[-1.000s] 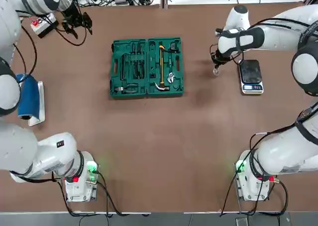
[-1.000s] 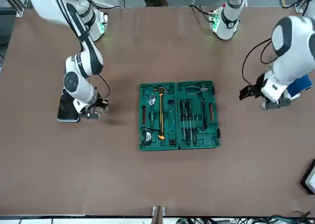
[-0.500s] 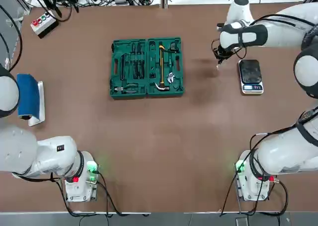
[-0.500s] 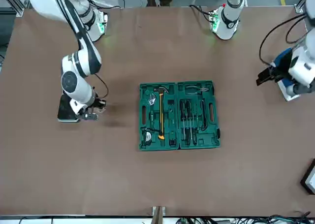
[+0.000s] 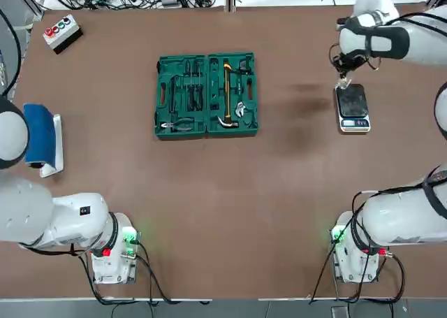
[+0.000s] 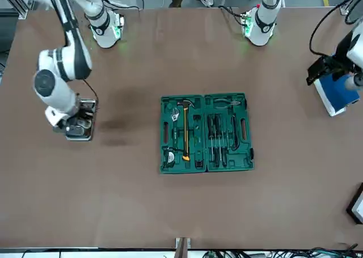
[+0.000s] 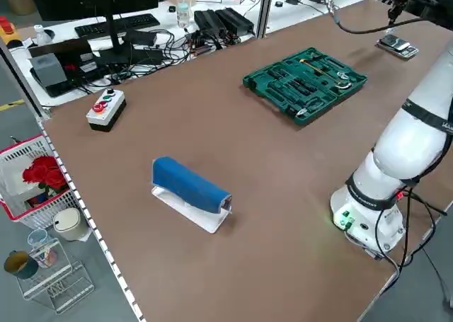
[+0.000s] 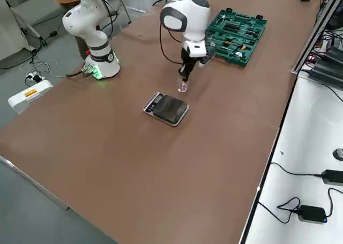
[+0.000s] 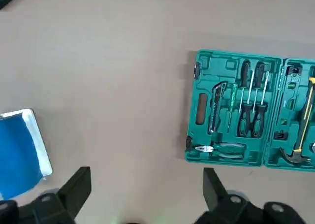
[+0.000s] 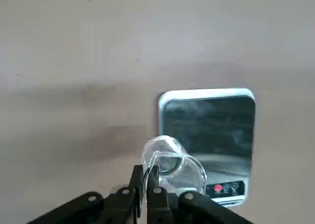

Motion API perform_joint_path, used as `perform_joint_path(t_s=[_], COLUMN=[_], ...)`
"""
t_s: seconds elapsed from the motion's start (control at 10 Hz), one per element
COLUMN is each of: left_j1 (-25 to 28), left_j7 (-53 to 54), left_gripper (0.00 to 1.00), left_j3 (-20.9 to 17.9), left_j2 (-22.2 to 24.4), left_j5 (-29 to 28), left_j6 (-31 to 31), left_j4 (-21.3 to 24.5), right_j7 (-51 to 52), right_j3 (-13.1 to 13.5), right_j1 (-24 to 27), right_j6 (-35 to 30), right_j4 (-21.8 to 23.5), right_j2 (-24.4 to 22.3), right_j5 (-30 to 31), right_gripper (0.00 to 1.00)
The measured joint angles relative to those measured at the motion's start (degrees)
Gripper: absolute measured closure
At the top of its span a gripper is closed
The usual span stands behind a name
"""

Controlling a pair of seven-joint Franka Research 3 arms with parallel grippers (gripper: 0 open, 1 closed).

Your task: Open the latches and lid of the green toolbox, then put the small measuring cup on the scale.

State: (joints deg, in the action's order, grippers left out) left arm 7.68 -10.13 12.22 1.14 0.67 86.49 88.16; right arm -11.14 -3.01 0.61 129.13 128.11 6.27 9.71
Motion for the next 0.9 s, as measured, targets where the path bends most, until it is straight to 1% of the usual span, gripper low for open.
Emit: perform_joint_path(t_s=[0.2,0.4,0.5,0.6,0.9], left_j1=[-0.02,-0.03,-0.03,-0.03,-0.02], left_j7=[0.03,0.05,0.29,0.96,1.41], left_gripper=[0.0,0.0,0.0,0.0,0.0], left_j3=[0.36,0.71,0.83,1.03,1.28], left_j2=[-0.26,-0.27,-0.28,-0.3,-0.32], left_j5=[-0.02,-0.02,-0.02,-0.02,-0.02], left_j6=[-0.06,-0.08,-0.2,-0.36,-0.45], left_j4=[0.06,0.06,0.1,0.19,0.2], right_j7=[2.79,7.63,9.26,10.31,10.85], right_j3=[2.17,5.6,6.65,7.28,7.46], right_j1=[0.0,0.1,0.14,0.15,0.14], right_j6=[6.19,10.49,11.76,12.57,14.59], right_j4=[4.51,7.08,7.87,8.3,9.73], right_j2=[-0.27,-0.3,-0.31,-0.31,-0.29], right_j5=[0.89,0.91,0.92,0.93,0.98], right_gripper=[0.93,0.93,0.93,0.93,0.93])
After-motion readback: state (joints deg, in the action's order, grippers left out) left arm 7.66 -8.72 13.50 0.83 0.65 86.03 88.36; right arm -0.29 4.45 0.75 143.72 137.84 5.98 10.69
